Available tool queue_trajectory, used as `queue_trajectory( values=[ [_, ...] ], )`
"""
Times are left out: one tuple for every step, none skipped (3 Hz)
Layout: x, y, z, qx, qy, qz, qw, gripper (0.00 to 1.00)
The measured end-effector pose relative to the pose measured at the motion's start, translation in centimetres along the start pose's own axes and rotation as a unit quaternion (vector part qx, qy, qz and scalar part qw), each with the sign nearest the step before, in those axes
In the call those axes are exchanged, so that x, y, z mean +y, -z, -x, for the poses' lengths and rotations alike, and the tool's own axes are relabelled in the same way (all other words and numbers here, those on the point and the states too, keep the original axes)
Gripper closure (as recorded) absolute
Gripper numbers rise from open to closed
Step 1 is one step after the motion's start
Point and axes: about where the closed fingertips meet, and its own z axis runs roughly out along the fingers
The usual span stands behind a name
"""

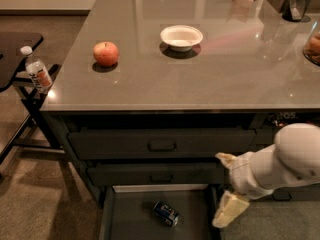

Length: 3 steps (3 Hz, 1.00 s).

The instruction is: Pick pepsi can from bottom drawer and place on counter

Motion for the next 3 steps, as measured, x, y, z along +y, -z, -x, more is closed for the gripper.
queue_trajectory(
  values=[
    [-0.3, -3.9, -1.1, -0.011, -0.004, -0.003, 0.9999, 0.00],
    [-0.4, -7.3, -2.2, -0.014, -0.010, -0.006, 0.9998, 0.00],
    [-1.1, -10.3, -4.5, -0.014, -0.030, -0.020, 0.9992, 0.00]
  ],
)
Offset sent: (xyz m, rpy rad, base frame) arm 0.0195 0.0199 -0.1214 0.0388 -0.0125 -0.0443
